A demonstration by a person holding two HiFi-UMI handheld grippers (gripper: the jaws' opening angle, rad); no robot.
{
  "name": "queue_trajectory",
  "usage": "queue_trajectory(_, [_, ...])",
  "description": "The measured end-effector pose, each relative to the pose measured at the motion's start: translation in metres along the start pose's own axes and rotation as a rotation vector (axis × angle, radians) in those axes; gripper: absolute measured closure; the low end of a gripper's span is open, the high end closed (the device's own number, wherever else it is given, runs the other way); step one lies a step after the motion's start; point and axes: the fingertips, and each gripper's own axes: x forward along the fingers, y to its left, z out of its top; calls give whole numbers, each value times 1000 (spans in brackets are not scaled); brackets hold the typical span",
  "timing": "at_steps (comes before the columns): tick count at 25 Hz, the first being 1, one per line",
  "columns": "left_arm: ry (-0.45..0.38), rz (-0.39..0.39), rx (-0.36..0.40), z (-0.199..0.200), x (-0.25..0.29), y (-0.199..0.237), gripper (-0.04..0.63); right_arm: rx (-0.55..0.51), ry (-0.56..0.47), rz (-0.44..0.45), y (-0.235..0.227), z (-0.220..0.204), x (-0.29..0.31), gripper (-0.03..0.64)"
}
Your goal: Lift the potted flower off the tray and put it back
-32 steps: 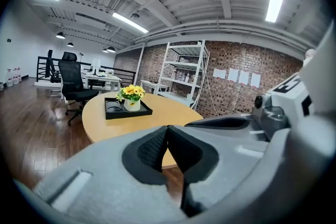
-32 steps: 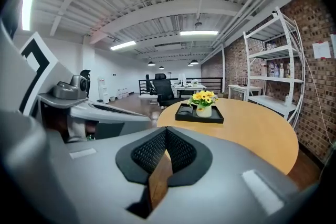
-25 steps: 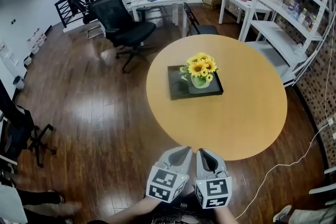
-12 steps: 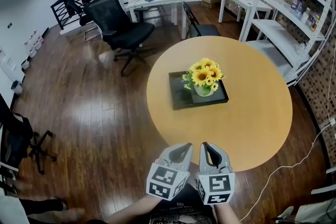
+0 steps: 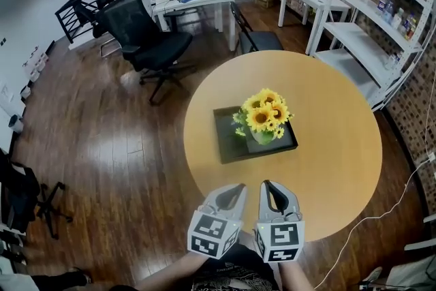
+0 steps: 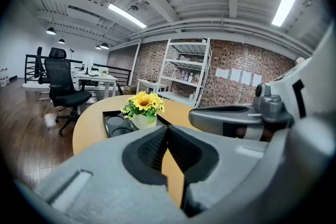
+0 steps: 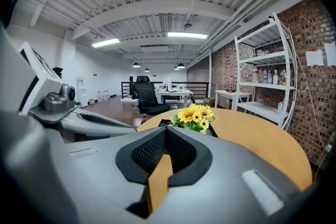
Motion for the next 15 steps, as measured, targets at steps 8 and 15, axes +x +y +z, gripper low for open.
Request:
queue_trajectory(8, [33, -13, -1, 19, 49, 32, 591, 42, 23, -45, -44, 6, 56, 606])
queue_trajectory(15, [53, -19, 28, 30, 85, 44, 591, 44, 65, -53, -74, -7, 102, 513])
